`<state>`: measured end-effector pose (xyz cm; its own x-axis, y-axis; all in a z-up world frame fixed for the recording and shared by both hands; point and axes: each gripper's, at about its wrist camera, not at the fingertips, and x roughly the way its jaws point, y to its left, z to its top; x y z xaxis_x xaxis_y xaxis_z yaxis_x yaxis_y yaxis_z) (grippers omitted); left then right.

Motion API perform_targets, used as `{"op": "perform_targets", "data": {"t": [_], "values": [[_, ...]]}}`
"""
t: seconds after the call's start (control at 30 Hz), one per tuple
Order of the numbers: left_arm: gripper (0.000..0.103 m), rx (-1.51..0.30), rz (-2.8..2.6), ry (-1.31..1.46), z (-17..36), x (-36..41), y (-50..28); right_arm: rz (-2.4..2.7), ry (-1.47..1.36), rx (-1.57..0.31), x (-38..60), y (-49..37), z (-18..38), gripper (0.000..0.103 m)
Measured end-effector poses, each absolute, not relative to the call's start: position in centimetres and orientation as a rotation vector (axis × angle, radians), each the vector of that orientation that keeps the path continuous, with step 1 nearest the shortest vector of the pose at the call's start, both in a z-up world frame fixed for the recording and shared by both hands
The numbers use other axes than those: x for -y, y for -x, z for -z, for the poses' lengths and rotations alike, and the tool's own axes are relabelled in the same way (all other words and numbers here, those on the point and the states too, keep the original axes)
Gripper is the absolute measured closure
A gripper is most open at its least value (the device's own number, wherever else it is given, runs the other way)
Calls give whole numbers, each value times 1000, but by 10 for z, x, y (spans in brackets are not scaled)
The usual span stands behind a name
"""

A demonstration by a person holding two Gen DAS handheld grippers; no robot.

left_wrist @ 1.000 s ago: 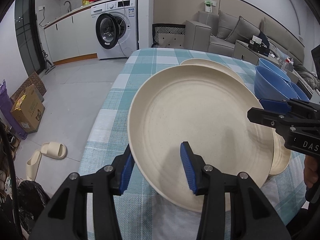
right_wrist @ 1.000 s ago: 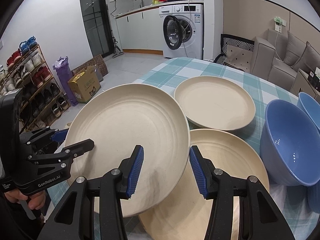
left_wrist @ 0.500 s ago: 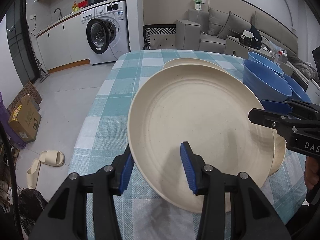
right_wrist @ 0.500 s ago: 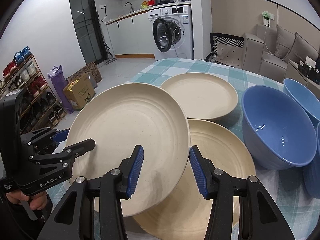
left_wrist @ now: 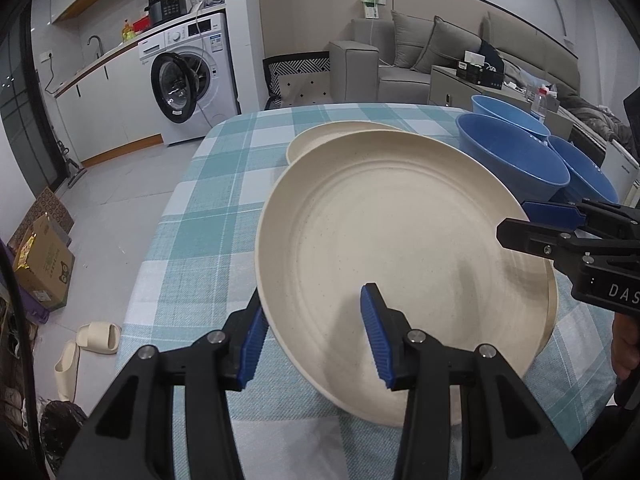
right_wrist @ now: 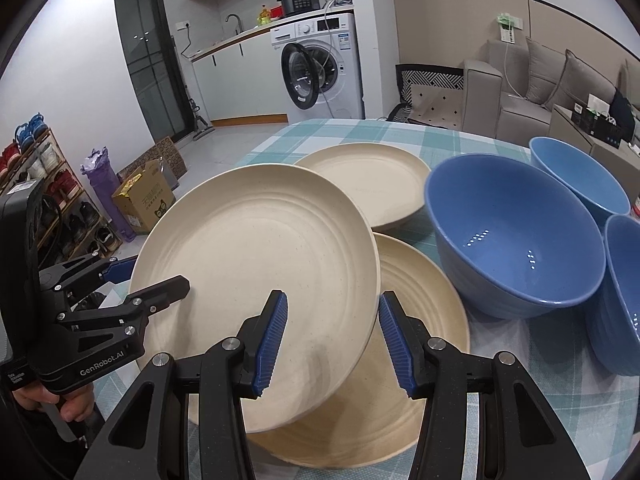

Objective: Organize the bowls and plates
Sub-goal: 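Lift the cream plate with the left tool and carry it toward the blue bowls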

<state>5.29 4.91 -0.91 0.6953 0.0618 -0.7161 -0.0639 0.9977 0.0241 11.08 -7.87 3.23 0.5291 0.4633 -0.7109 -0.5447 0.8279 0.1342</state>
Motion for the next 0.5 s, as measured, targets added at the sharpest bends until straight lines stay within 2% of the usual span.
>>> {"op": "perform_targets", "data": {"t": [0.5], "values": [[59, -812, -22, -26, 12, -27, -72, -556, 72, -825, 107, -111, -28, 53]]}}
